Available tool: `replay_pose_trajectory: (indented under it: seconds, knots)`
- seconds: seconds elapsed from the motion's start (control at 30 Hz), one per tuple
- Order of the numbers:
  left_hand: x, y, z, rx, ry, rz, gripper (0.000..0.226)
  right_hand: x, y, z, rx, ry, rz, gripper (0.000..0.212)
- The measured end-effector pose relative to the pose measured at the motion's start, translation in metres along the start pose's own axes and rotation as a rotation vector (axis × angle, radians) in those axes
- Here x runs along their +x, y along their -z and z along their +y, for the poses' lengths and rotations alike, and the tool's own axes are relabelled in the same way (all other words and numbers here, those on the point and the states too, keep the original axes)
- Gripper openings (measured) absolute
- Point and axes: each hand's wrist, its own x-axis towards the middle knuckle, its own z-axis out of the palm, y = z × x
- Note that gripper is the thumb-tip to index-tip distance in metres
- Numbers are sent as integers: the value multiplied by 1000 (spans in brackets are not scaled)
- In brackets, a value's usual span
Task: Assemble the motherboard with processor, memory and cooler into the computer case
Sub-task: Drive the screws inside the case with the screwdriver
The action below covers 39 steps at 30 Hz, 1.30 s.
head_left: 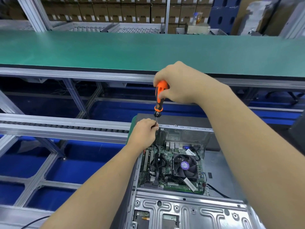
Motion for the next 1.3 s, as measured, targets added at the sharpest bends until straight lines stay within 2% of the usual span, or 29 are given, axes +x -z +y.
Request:
replay_pose_trajectory:
  seconds: [0.03, 0.1, 0.13, 0.2, 0.27, 0.37, 0.47, 0.53, 0.6, 0.63, 0.77, 0.8, 0.87, 0.9, 1.03, 1.07, 1.13, 1.3]
  knots:
    - [0, 0, 0, 2, -2, -3, 13, 1, 0, -3, -37, -20, 19, 35]
    - [0, -1, 0, 11, -7, -8, 13, 3, 0, -4, -86, -97, 21, 57]
    - [0, -1, 0, 10, -2, -11, 13, 2, -1, -2, -57, -107, 17, 56]
    - [0, -1, 0, -5, 8, -8, 13, -1, 0, 0, 20, -42, -2, 42]
    - [1, -1, 0, -7, 13, -7, 13, 0, 0, -1, -15, -11, 7, 31]
    - [0, -1, -1, -7, 16, -16, 12, 3, -3, -4, -67, -107, 20, 59]
    - [0, -1, 0, -8, 19, -11, 13, -2, -1, -4, 17, -19, 1, 43]
    - [0, -1, -1, -7, 11, -10, 13, 0, -1, -5, -19, -3, 10, 32]
    - [0, -1, 0, -3, 4, -11, 13, 2, -2, -8, -82, -85, 30, 56]
    - [-1, -2, 0, 0, 3, -8, 13, 3, -3, -6, -74, -108, 26, 60]
    - [0, -1, -1, -15, 9, 9, 13, 0, -3, -2, -43, -2, -11, 34]
    - [0, -1, -1, -15, 9, 4, 13, 0, -2, -6, -59, -20, 17, 35]
    - [0, -2, -1, -11, 0, -2, 13, 2, -2, -6, -94, -100, 33, 56]
    - [-1, -2, -2, -8, -3, -4, 13, 3, -3, -4, -90, -116, 25, 57]
    - [0, -2, -2, -15, 8, 8, 13, 1, -2, 0, -54, -24, -20, 35]
    - [0, -2, -2, -12, 10, 6, 13, 0, -1, -2, -80, -36, 6, 34]
    - [0, -3, -2, -5, 10, 5, 13, 0, -2, -3, -96, -94, 11, 51]
    - [0, -2, -2, -8, 8, -4, 13, 1, -1, -3, -74, -29, -3, 35]
